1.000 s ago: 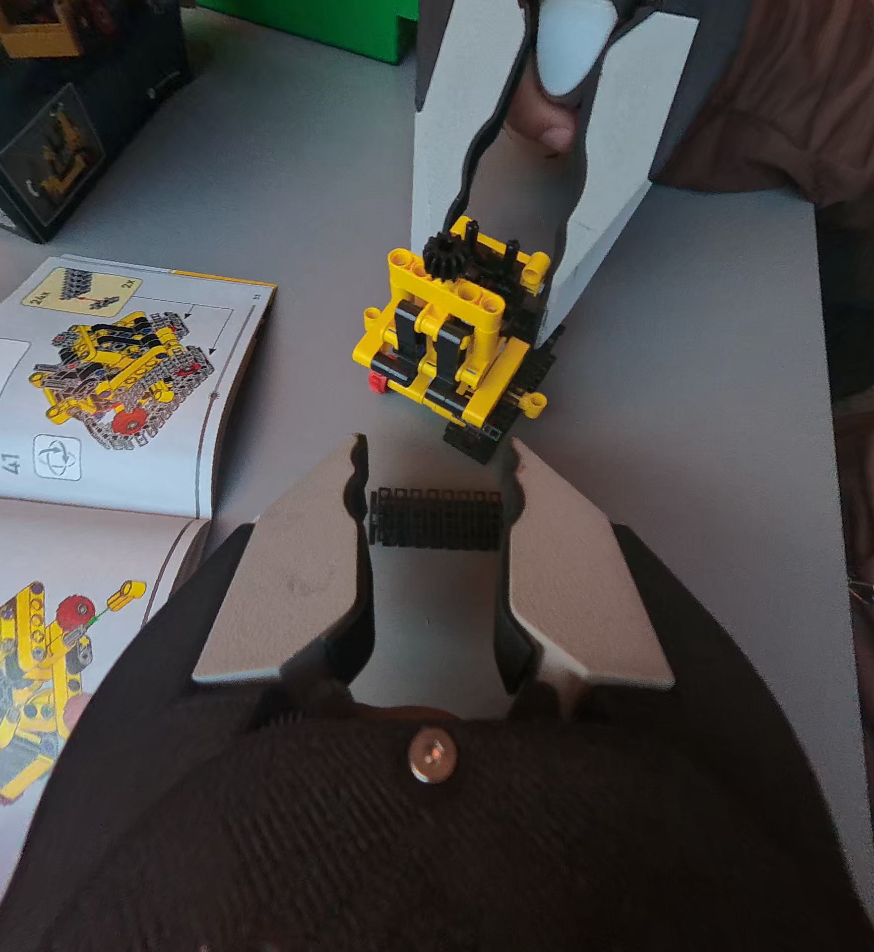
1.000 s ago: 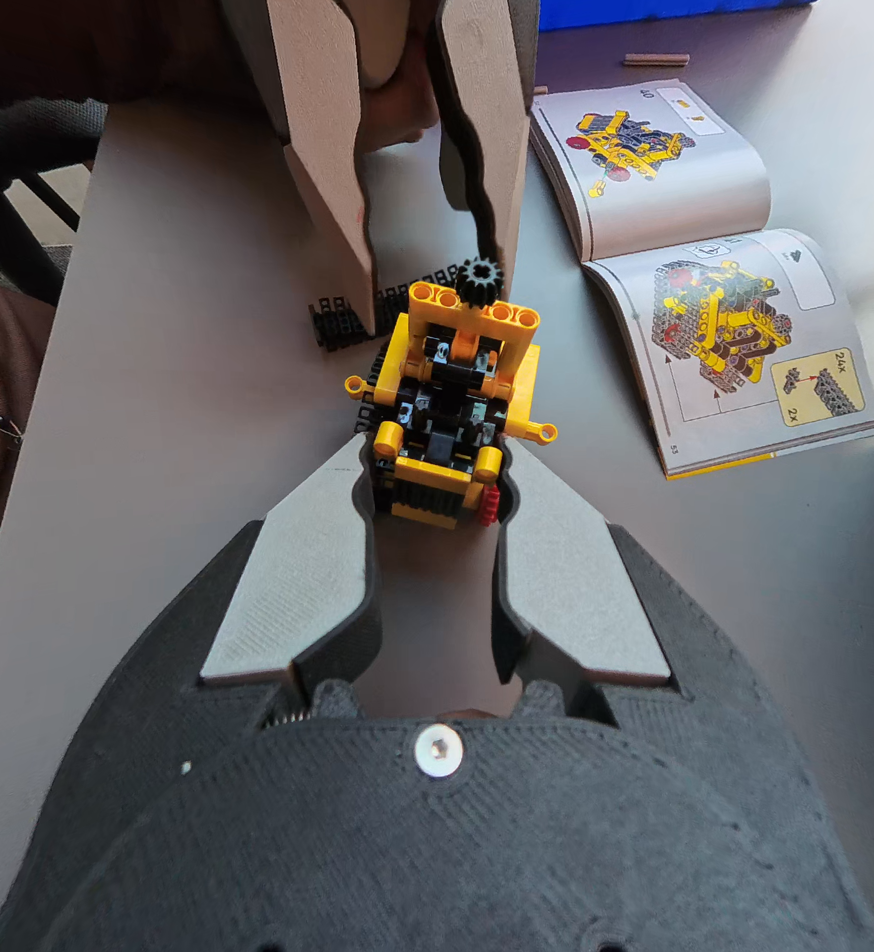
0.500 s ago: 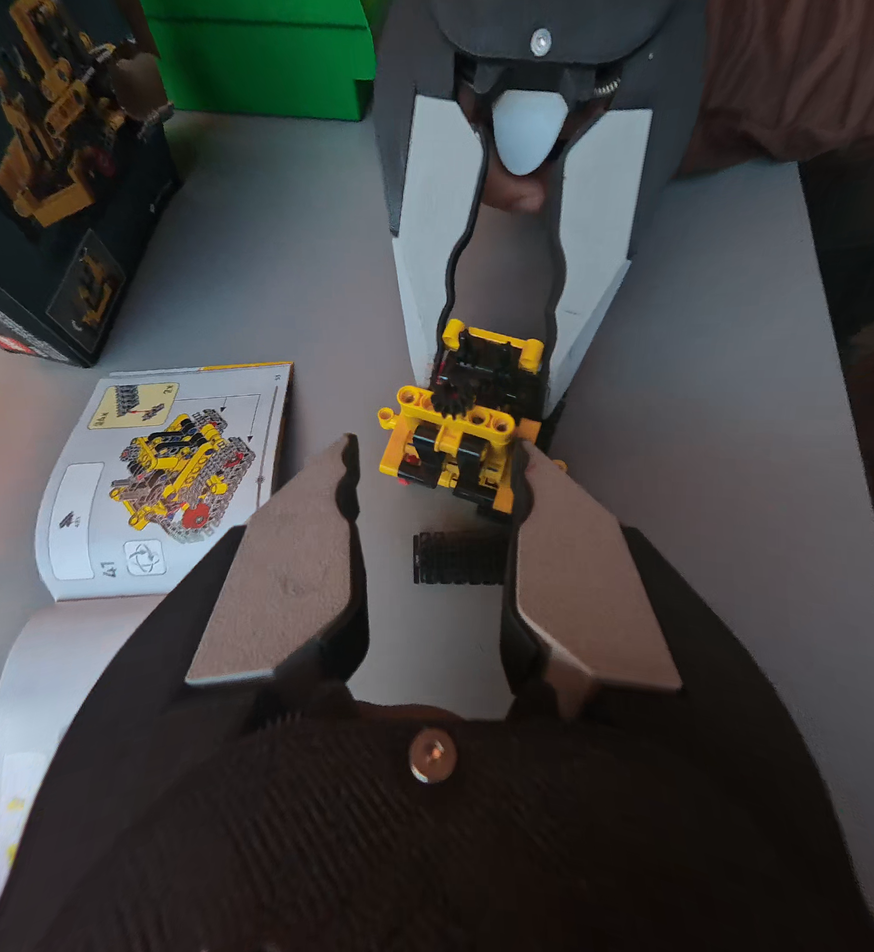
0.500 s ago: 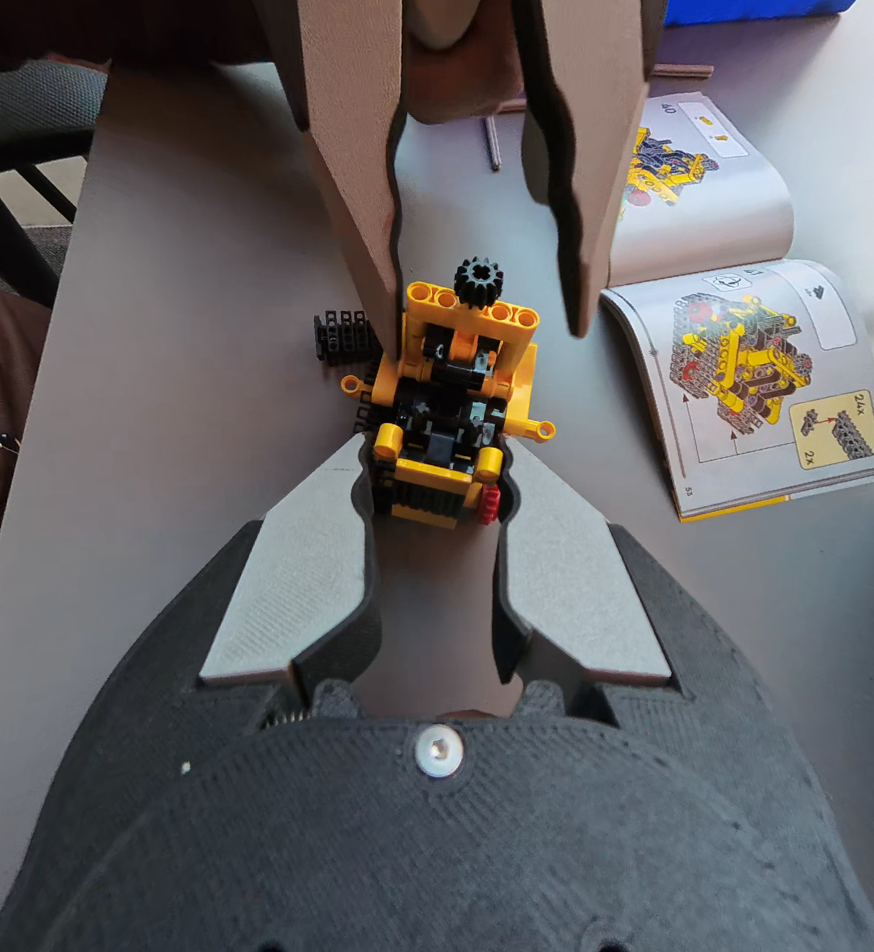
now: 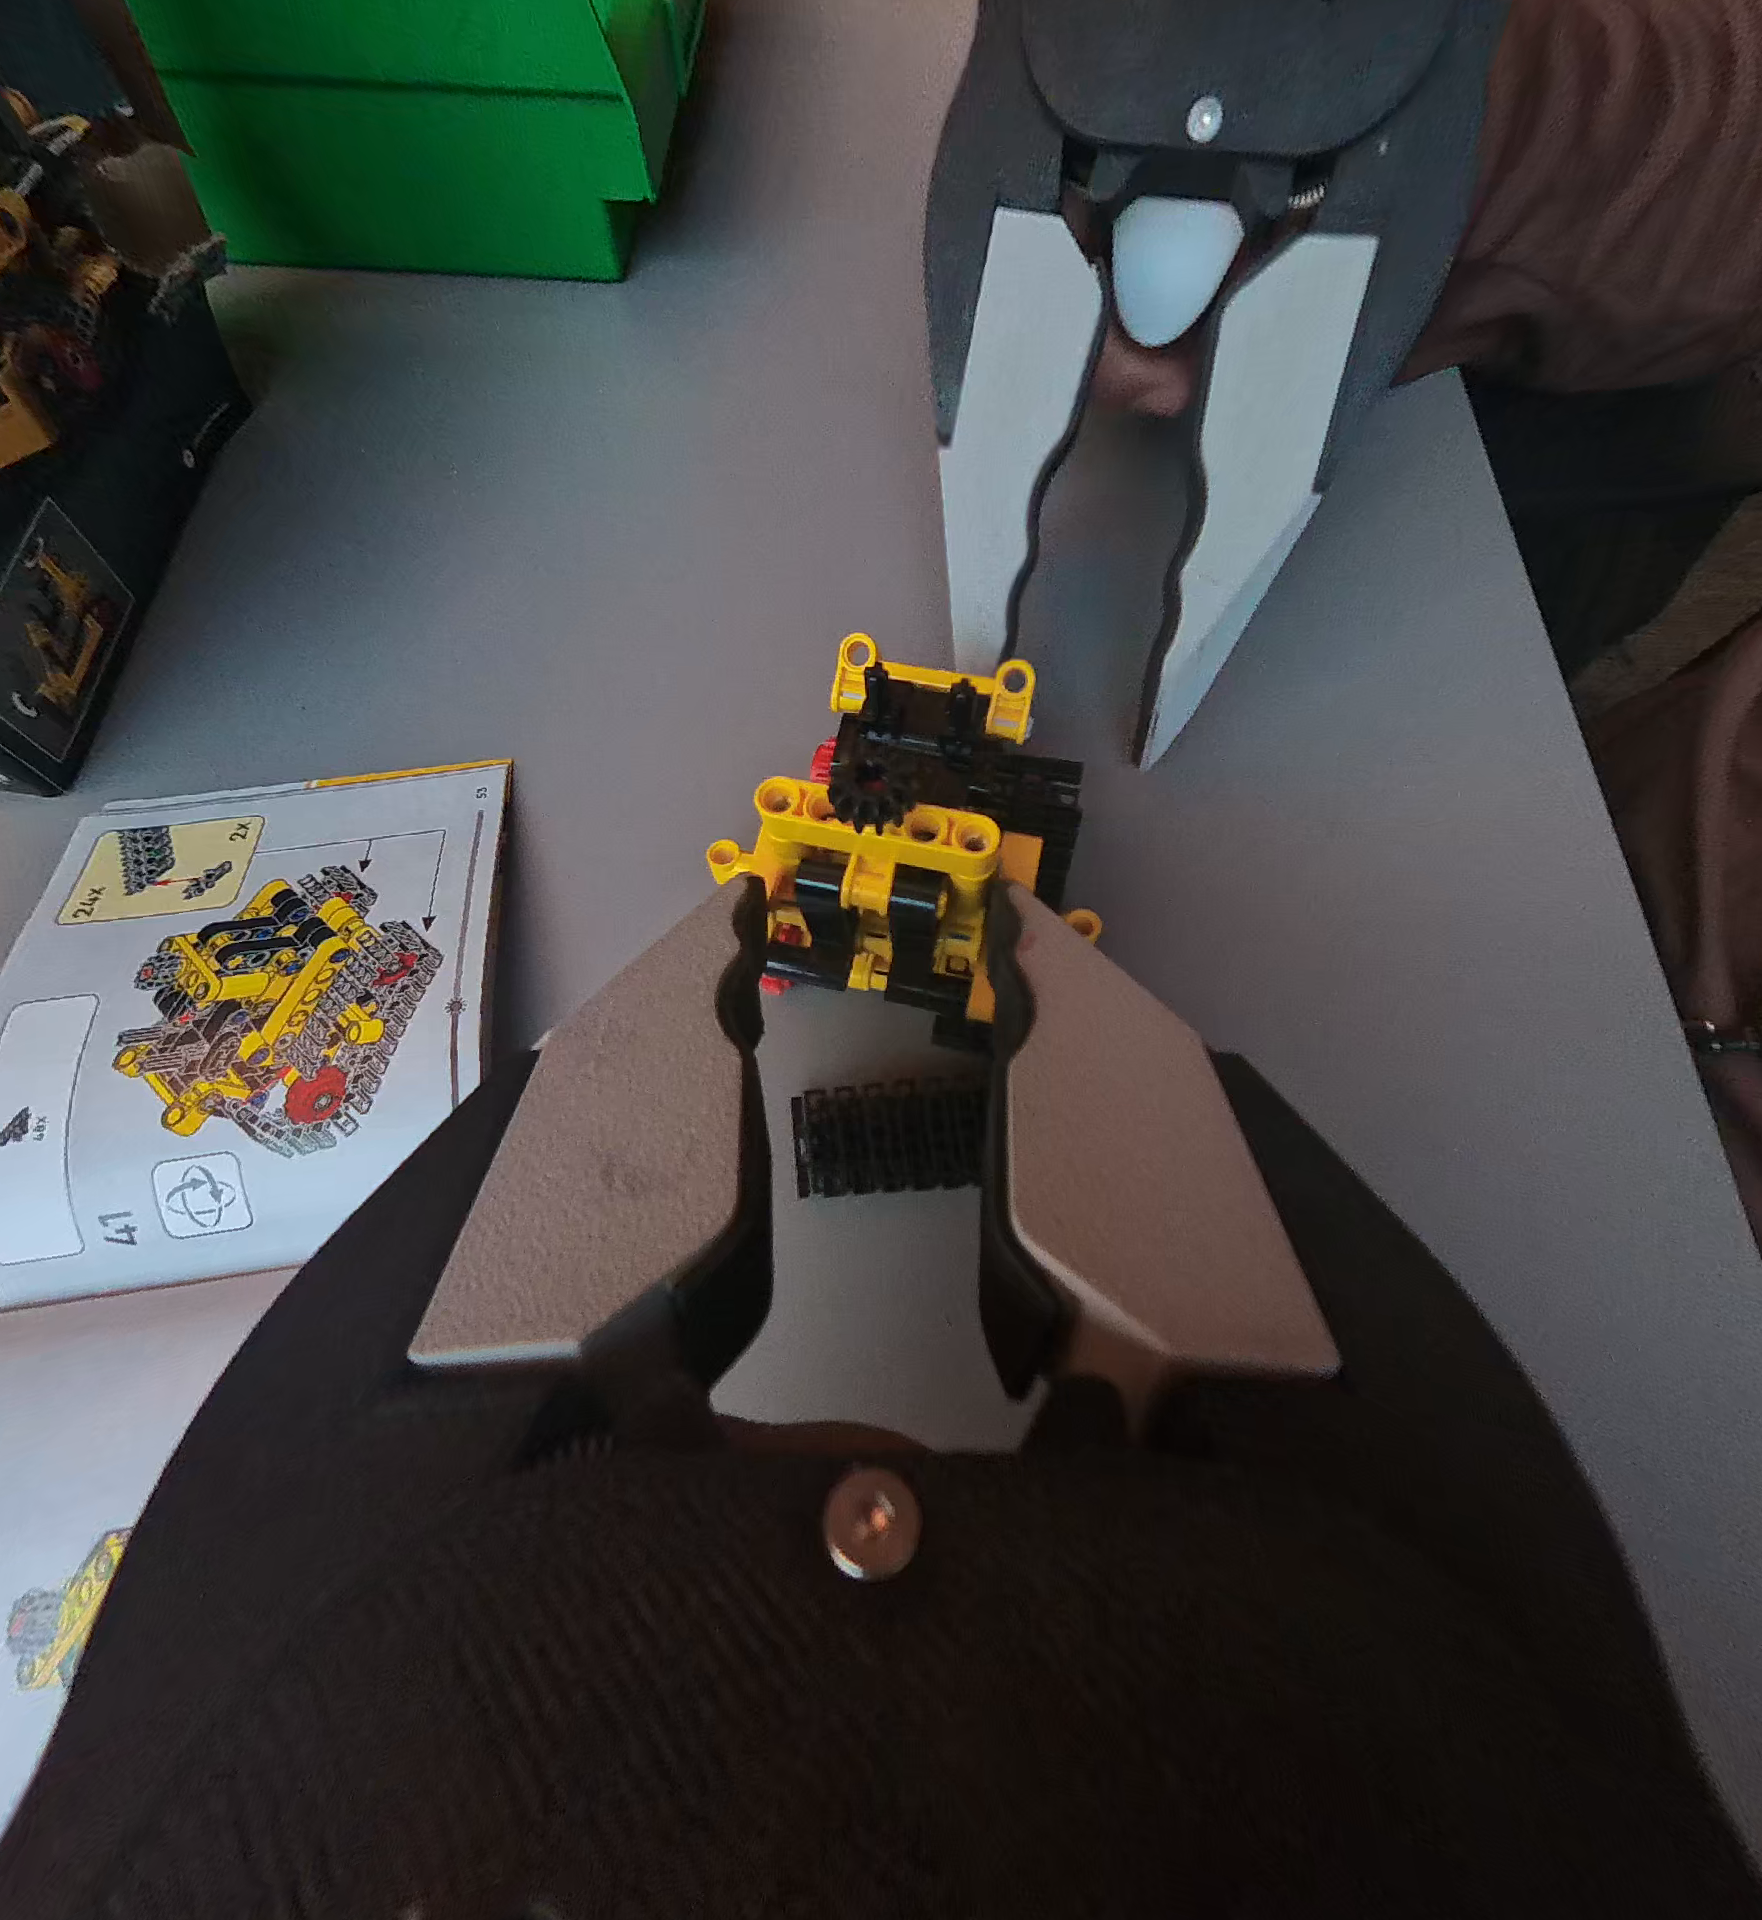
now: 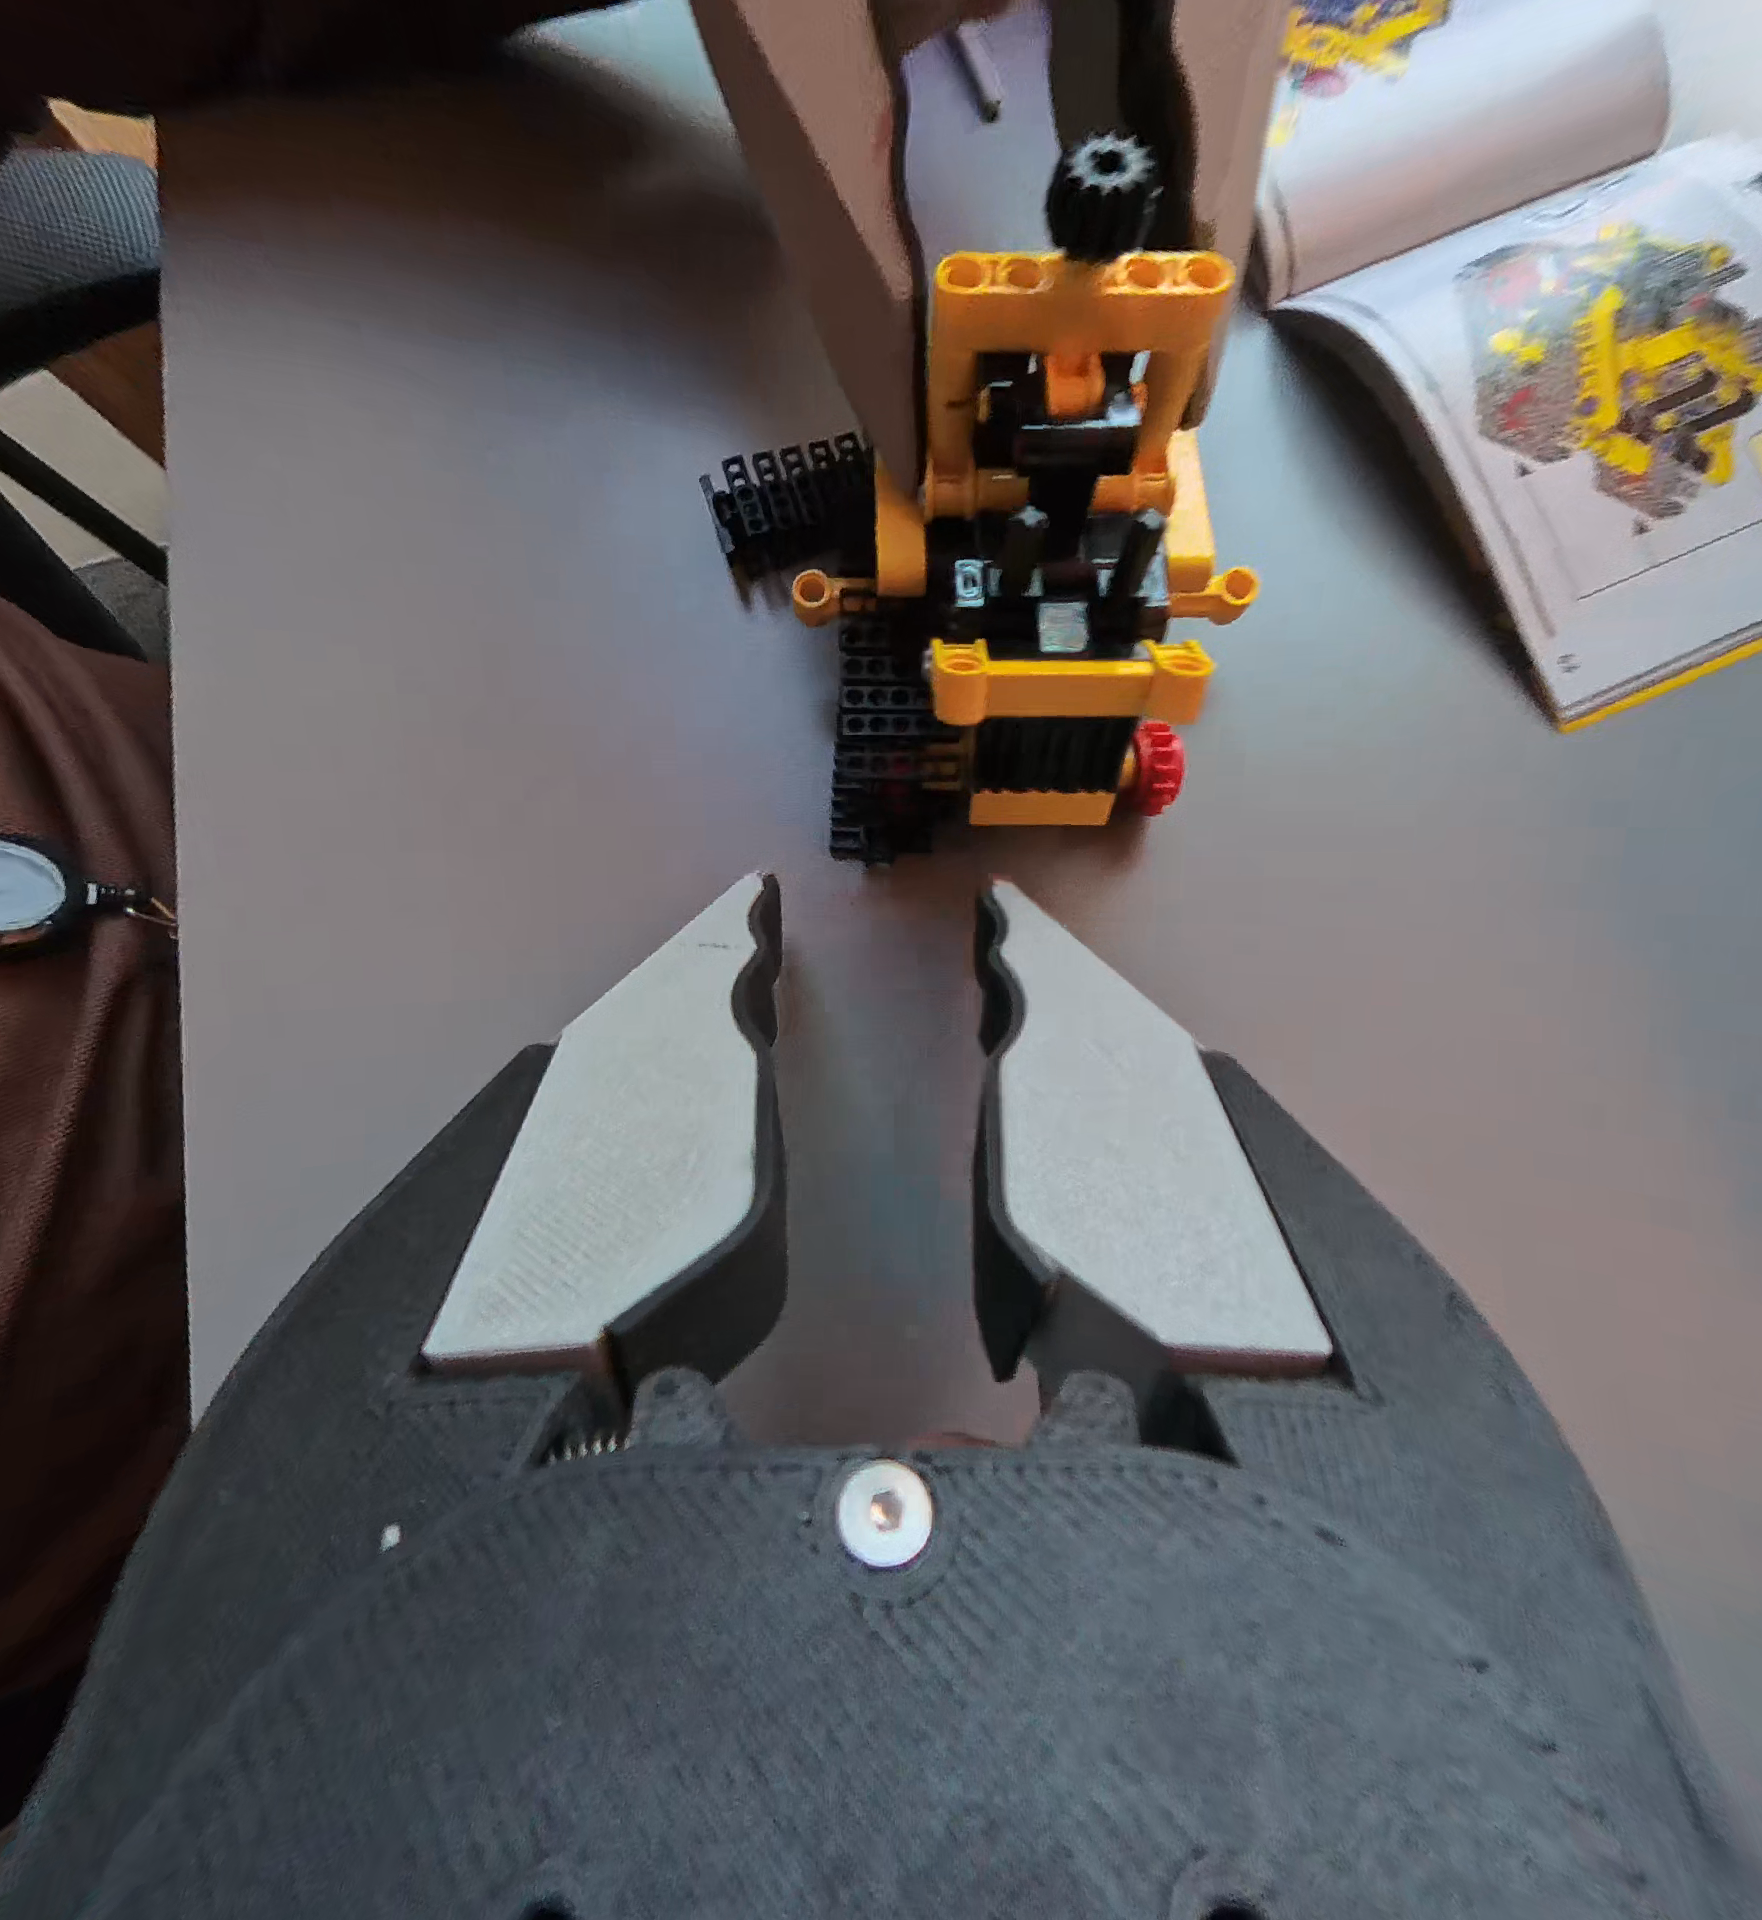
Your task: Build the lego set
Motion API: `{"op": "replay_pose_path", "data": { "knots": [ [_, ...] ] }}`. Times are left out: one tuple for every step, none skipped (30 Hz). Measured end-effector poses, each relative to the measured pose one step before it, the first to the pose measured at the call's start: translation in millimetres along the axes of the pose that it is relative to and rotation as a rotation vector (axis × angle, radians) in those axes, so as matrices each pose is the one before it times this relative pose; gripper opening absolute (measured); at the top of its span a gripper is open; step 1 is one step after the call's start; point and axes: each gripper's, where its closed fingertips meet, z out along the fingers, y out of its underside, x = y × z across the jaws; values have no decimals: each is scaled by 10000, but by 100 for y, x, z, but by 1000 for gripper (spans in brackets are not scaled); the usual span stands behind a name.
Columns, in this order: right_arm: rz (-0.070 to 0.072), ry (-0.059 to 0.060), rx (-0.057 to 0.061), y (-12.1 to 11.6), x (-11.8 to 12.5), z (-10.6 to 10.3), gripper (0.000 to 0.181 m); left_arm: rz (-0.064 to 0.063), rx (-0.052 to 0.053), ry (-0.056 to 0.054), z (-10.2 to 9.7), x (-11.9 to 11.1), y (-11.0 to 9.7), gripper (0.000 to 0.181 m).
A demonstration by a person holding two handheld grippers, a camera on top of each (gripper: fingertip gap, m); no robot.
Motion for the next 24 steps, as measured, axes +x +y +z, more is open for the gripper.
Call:
{"op": "replay_pose_path", "data": {
  "knots": [
    [-21,108,-203,165,-42,452,32,27,-17,25,1,1,1,39],
    [-23,198,-35,-73,133,324,30,39,-9,31,-6,28,0,39],
    [-8,74,37,-137,-16,147,24,31,-11,46,-6,33,13,39],
    [43,63,6,-100,73,125,22,33,-11,62,-19,42,10,39],
    [26,12,20,-59,56,71,18,54,-6,88,-11,73,14,39],
    [-23,-57,37,-40,-23,54,15,55,-1,100,-14,78,11,39],
    [-23,-54,40,-9,-27,20,13,25,5,69,9,18,-1,39],
    [4,-65,41,-10,-61,20,11,19,6,60,7,29,0,39],
    [14,-61,43,-18,-82,29,9,20,4,31,-1,-1,-4,39],
    [25,-20,42,-18,-23,13,9,10,6,-2,-10,-23,1,39],
    [49,-52,18,-8,-56,-10,10,-19,14,-29,-14,-33,-2,39],
    [76,-101,27,-30,-114,2,14,2,22,-28,0,-16,6,39],
    [86,-78,46,-66,-69,21,16,17,36,-21,0,1,-5,39],
    [52,1,41,-34,37,39,16,5,41,-13,-12,7,-2,39],
    [-26,100,-2,-2,149,34,12,-14,39,8,-4,20,6,39],
    [-113,88,-11,4,92,16,10,-3,22,39,-22,55,20,39],
    [-46,38,-12,-11,14,29,10,31,-12,33,-66,44,46,39],
    [-46,-16,-19,41,-68,23,4,30,-39,-22,-81,-28,57,39],
    [-60,33,39,-7,11,12,4,38,-51,-45,-95,-66,65,39],
    [-50,18,0,17,-9,-14,4,6,-55,-6,-86,-16,62,39],
    [-42,16,-8,14,-8,-19,4,-22,-23,2,-58,2,38,39],
    [-48,27,-7,7,1,3,4,-11,-17,-7,-42,-7,34,39],
    [-65,40,-9,10,1,1,4,-5,-12,-7,-46,-13,33,39],
    [-62,36,-9,-6,3,2,4,-18,-4,-1,-20,6,31,39]
  ]
}}
